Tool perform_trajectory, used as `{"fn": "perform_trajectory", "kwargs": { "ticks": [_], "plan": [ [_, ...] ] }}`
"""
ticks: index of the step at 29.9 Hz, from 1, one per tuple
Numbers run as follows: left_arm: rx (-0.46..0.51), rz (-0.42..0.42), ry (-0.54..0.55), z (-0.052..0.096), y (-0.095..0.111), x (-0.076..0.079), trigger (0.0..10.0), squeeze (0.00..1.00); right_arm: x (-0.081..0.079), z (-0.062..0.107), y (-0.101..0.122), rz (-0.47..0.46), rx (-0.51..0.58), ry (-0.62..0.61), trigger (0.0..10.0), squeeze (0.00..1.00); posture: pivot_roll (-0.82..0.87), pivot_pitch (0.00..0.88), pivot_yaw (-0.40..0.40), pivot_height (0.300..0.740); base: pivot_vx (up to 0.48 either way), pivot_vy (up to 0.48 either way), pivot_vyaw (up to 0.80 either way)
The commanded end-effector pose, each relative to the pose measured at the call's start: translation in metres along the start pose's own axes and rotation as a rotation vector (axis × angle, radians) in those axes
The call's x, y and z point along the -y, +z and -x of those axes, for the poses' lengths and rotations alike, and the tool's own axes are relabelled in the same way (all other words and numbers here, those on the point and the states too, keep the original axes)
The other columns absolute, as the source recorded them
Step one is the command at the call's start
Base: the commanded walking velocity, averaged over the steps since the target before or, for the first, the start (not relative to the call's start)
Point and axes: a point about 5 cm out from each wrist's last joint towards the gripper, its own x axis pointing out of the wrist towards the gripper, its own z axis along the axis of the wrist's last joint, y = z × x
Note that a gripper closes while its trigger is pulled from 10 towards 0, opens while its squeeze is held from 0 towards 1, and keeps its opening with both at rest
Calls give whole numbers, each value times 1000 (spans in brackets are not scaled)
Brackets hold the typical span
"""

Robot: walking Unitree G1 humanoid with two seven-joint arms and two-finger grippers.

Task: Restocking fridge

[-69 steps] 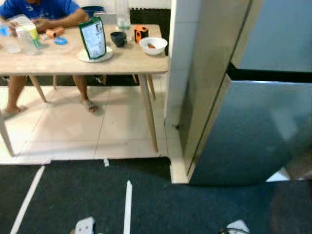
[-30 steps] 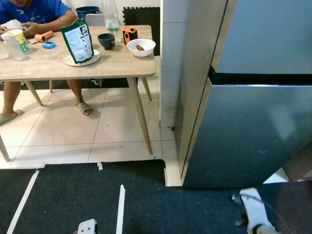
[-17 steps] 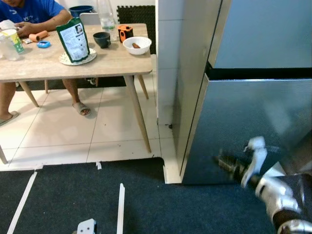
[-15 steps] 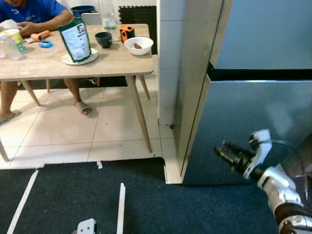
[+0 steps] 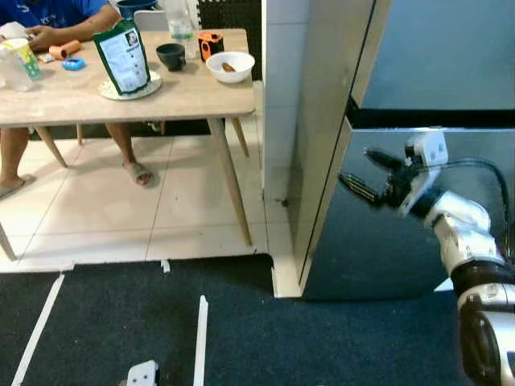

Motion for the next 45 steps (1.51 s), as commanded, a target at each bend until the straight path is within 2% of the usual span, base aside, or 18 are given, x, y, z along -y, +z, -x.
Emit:
{"fn": "perform_trajectory", "kwargs": {
  "ticks": [1, 2, 3, 5, 7, 11, 12, 18, 24, 25, 33, 34, 45],
  "plan": [
    [-42, -4, -2, 5, -11, -5, 10000, 0, 0, -3, -3, 83, -79, 3, 10000, 863, -30, 197, -40, 740, 0, 0, 0],
    [-42, -4, -2, 5, -11, -5, 10000, 0, 0, -3, -3, 83, -79, 3, 10000, 863, -30, 197, -40, 740, 0, 0, 0],
    [-44, -6, -5, 6, -13, -6, 10000, 0, 3, -8, 4, 150, -102, -10, 10000, 0, -27, 210, -43, 740, 0, 0, 0],
    [-48, -9, -6, 9, -16, -9, 10000, 0, 10, -14, 17, 225, -111, -26, 10000, 0, -20, 235, -46, 740, 0, 0, 0],
    [-49, -9, -6, 10, -18, -10, 10000, 0, 12, -16, 22, 243, -110, -29, 10000, 0, -20, 235, -46, 740, 0, 0, 0],
    [-61, -11, -8, 14, -24, -12, 10000, 0, 18, -21, 33, 448, -208, -10, 10000, 0, -26, 273, -47, 740, 0, 0, 0],
    [-61, -11, -8, 14, -24, -12, 10000, 0, 18, -21, 33, 448, -208, -10, 10000, 0, -26, 273, -47, 740, 0, 0, 0],
    [-61, -17, -30, 12, -25, -7, 10000, 0, 29, -24, 50, 655, -305, -1, 10000, 0, -34, 286, -50, 740, 0, 0, 0],
    [-45, -21, -50, 8, -19, -2, 10000, 0, 37, -22, 60, 765, -361, 19, 10000, 0, -42, 286, -54, 740, 0, 0, 0],
    [-44, -21, -51, 7, -19, -1, 10000, 0, 39, -22, 64, 816, -393, 43, 10000, 0, -46, 284, -57, 740, 0, 0, 0],
    [-42, -19, -55, 7, -19, 0, 10000, 0, 39, -21, 65, 909, -461, 119, 10000, 0, -47, 282, -60, 740, 0, 0, 0],
    [-42, -17, -56, 7, -20, 1, 10000, 0, 35, -22, 63, 909, -477, 190, 10000, 0, -48, 281, -60, 740, 0, 0, 0],
    [-49, -12, -49, 8, -22, 0, 10000, 0, 29, -12, 53, 856, -570, 423, 10000, 0, -49, 282, -61, 740, 0, 0, 0]
  ]
}}
